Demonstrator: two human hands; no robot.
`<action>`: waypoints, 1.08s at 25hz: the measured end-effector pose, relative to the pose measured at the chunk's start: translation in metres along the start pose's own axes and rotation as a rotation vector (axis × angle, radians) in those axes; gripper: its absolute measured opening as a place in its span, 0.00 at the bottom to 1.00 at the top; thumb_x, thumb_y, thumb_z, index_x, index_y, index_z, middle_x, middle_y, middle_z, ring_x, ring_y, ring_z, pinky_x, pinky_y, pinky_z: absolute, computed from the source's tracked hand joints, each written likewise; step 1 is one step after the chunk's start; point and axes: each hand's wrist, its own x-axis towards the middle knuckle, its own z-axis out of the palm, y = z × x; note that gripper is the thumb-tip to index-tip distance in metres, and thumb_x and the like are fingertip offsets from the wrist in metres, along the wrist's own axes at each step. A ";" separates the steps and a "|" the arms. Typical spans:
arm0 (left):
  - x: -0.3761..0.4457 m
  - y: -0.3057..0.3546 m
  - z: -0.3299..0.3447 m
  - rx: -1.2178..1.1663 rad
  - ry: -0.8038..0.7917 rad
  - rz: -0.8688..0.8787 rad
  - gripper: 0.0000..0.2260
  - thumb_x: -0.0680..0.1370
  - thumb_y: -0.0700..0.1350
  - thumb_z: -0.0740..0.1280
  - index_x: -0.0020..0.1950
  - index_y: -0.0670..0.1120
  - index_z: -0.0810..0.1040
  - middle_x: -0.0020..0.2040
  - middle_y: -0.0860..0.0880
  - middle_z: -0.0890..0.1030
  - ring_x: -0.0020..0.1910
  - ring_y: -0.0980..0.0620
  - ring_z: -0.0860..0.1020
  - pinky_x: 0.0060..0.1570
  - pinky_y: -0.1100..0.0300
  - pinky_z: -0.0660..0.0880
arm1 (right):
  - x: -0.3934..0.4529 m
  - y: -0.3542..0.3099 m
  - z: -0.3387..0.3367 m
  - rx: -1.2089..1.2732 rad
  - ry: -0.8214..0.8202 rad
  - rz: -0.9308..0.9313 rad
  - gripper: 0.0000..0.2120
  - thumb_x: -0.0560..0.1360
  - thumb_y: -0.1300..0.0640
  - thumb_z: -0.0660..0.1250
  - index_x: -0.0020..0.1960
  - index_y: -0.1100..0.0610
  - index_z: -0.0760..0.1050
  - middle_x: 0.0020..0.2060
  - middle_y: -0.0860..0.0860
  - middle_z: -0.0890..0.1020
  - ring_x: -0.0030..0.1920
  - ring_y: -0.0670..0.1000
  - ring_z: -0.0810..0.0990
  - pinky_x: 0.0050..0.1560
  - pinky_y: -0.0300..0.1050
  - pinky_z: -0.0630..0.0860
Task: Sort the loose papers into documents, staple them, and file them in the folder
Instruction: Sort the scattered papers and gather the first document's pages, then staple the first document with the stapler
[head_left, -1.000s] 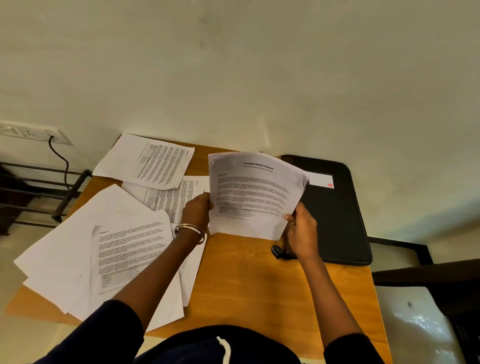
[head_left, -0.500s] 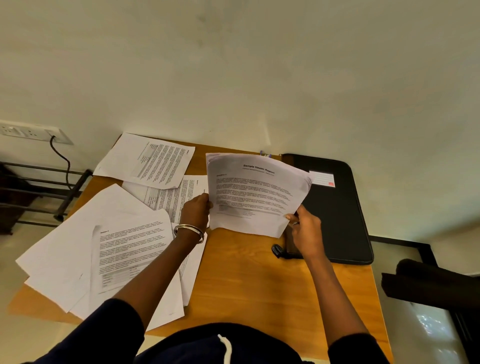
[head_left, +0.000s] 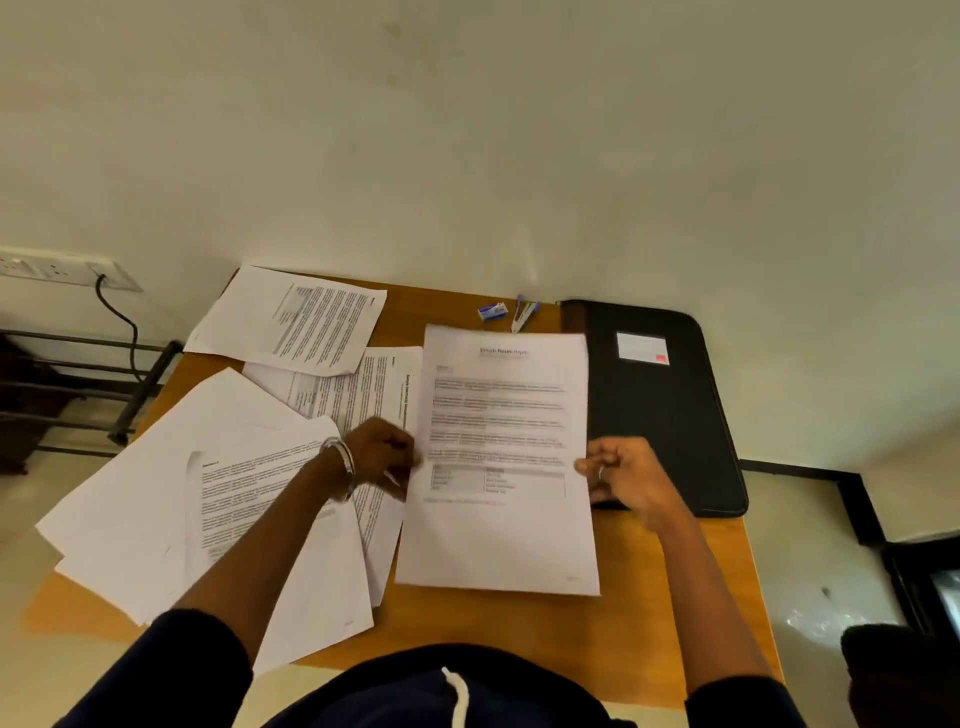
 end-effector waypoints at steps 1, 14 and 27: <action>-0.002 -0.014 0.007 -0.034 -0.035 -0.103 0.05 0.75 0.34 0.66 0.49 0.36 0.79 0.41 0.40 0.84 0.40 0.42 0.83 0.38 0.50 0.81 | -0.005 0.011 0.004 0.023 -0.042 0.113 0.06 0.76 0.66 0.67 0.50 0.61 0.81 0.46 0.54 0.86 0.45 0.52 0.85 0.46 0.54 0.83; -0.001 -0.068 0.047 -0.049 -0.013 -0.275 0.08 0.74 0.40 0.70 0.51 0.40 0.79 0.47 0.43 0.84 0.43 0.45 0.84 0.46 0.47 0.81 | -0.023 0.081 0.036 0.010 0.238 0.283 0.03 0.75 0.62 0.68 0.46 0.57 0.80 0.46 0.51 0.84 0.46 0.53 0.83 0.50 0.52 0.81; 0.025 0.026 0.056 -0.469 0.472 0.097 0.05 0.69 0.40 0.74 0.41 0.43 0.80 0.40 0.45 0.82 0.37 0.42 0.81 0.35 0.55 0.79 | -0.022 0.065 0.019 -0.023 0.161 0.222 0.04 0.76 0.63 0.68 0.49 0.60 0.81 0.47 0.53 0.85 0.48 0.54 0.84 0.51 0.53 0.81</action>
